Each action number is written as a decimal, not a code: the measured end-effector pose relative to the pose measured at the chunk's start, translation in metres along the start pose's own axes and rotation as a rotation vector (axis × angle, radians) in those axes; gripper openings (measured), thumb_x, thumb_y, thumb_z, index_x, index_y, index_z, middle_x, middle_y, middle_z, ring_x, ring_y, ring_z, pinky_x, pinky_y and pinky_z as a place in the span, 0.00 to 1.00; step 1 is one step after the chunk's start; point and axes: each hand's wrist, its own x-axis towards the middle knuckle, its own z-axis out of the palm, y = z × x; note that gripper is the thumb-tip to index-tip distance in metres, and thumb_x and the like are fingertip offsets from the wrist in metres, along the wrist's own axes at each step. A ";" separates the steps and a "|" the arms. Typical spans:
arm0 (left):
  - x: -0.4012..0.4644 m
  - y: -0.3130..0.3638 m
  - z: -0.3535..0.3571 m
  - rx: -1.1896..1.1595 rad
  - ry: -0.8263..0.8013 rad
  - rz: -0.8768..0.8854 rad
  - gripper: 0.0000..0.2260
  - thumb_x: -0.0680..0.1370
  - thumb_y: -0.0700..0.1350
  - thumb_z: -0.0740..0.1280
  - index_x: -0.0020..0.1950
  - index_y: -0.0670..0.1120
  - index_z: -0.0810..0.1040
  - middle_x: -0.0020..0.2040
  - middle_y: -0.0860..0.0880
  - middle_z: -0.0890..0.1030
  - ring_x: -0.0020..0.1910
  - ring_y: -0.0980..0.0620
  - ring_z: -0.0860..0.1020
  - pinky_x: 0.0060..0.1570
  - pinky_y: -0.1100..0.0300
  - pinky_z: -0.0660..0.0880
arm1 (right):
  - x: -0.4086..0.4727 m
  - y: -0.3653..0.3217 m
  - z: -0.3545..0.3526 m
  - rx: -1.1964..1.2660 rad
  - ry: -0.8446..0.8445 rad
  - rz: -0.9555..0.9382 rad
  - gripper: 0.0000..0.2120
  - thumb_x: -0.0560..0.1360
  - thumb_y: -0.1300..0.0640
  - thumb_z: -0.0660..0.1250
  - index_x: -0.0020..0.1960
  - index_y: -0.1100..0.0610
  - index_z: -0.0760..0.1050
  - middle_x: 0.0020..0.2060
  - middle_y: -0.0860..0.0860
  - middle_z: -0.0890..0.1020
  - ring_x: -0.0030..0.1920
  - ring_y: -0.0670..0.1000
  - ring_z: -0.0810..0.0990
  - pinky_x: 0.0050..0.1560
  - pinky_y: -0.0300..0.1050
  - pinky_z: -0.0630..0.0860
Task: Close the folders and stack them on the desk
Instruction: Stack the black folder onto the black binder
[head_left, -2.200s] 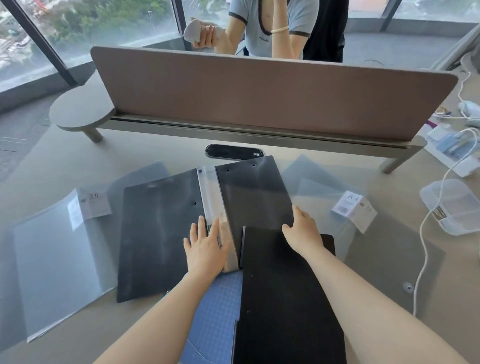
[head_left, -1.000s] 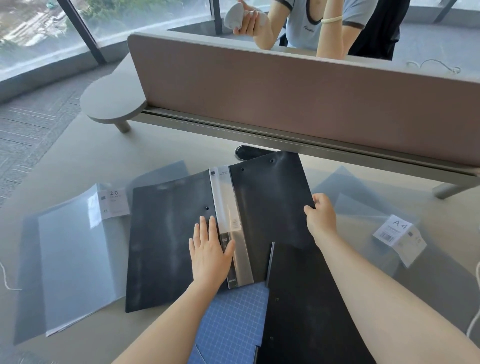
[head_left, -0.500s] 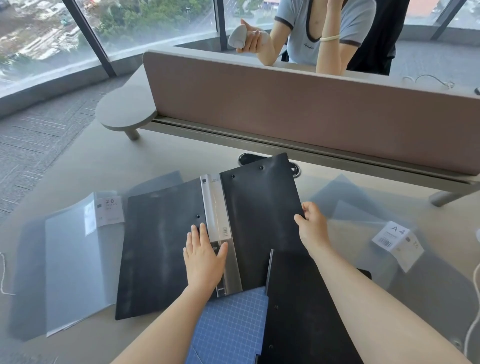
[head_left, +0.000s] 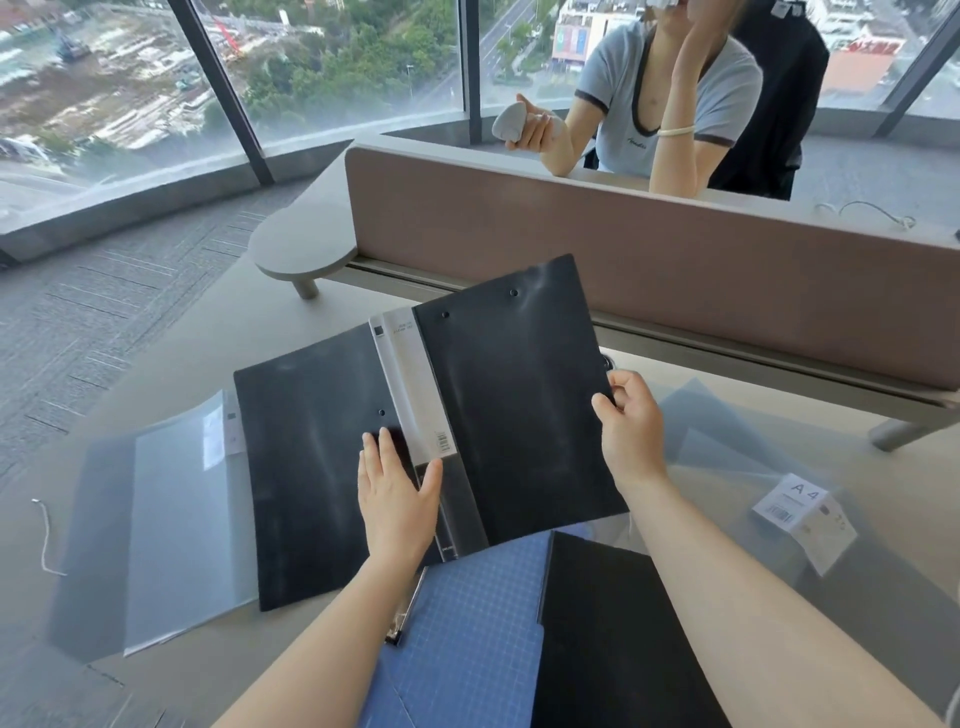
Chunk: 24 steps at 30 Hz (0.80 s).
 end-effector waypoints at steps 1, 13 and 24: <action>0.001 0.001 -0.003 -0.036 0.016 -0.006 0.36 0.80 0.58 0.62 0.81 0.47 0.49 0.82 0.47 0.49 0.80 0.45 0.49 0.78 0.45 0.52 | -0.001 -0.005 -0.001 0.020 -0.004 -0.021 0.09 0.76 0.67 0.62 0.49 0.54 0.75 0.46 0.49 0.84 0.48 0.48 0.82 0.53 0.42 0.77; -0.007 0.047 -0.058 -0.676 0.067 0.065 0.34 0.77 0.55 0.69 0.79 0.54 0.56 0.77 0.53 0.64 0.74 0.51 0.65 0.73 0.51 0.66 | -0.021 -0.068 -0.021 0.452 -0.093 -0.135 0.16 0.75 0.71 0.61 0.42 0.51 0.76 0.40 0.53 0.82 0.43 0.52 0.79 0.47 0.46 0.78; -0.029 0.086 -0.080 -0.835 -0.084 0.212 0.25 0.70 0.54 0.71 0.65 0.46 0.73 0.57 0.44 0.80 0.57 0.46 0.79 0.48 0.64 0.76 | -0.047 -0.078 -0.045 0.618 -0.100 -0.088 0.13 0.76 0.71 0.60 0.47 0.54 0.76 0.43 0.54 0.85 0.45 0.55 0.82 0.49 0.53 0.80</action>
